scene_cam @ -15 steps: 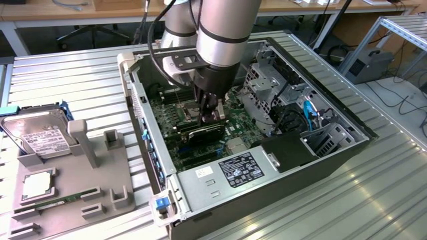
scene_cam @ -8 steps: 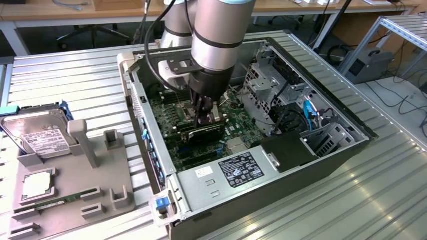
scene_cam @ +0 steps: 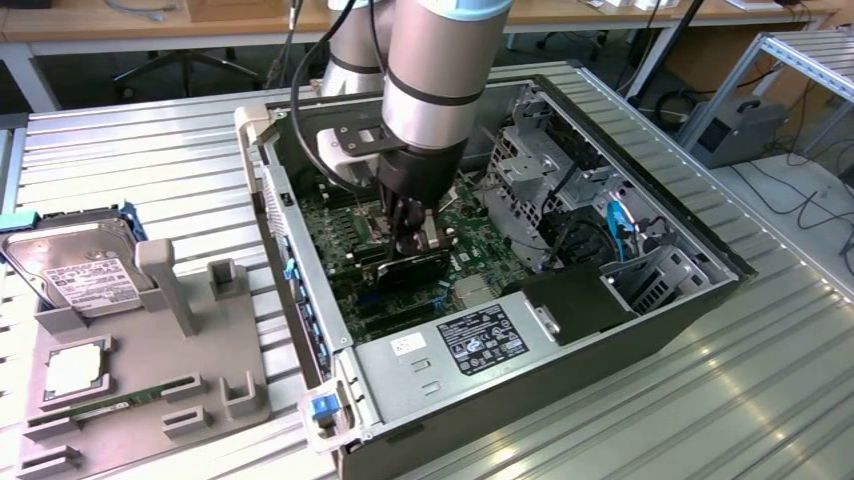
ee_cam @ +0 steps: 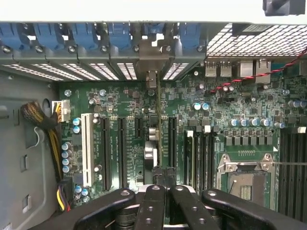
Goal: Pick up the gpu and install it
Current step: 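Press down on the gpu until it lock into place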
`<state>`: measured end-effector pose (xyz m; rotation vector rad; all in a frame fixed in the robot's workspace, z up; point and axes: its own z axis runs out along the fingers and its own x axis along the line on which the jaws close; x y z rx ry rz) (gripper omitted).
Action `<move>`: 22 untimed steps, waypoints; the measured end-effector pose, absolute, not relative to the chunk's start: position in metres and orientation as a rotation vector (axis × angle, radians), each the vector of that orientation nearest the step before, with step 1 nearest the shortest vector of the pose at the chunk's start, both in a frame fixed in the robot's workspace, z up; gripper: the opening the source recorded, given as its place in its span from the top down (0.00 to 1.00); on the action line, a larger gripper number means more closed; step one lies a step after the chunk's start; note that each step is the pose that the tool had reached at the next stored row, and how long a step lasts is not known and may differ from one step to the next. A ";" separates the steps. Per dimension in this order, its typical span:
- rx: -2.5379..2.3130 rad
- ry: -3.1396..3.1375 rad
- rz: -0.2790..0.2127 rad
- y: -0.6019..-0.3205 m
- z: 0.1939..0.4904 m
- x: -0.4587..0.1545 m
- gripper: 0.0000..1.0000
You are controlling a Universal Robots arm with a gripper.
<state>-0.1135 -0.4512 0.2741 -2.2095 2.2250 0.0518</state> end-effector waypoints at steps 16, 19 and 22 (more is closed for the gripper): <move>-2.209 2.225 0.052 -0.450 0.270 -0.114 0.89; -2.209 2.225 0.052 -0.453 0.270 -0.114 0.89; -2.209 2.225 0.052 -0.453 0.270 -0.114 0.89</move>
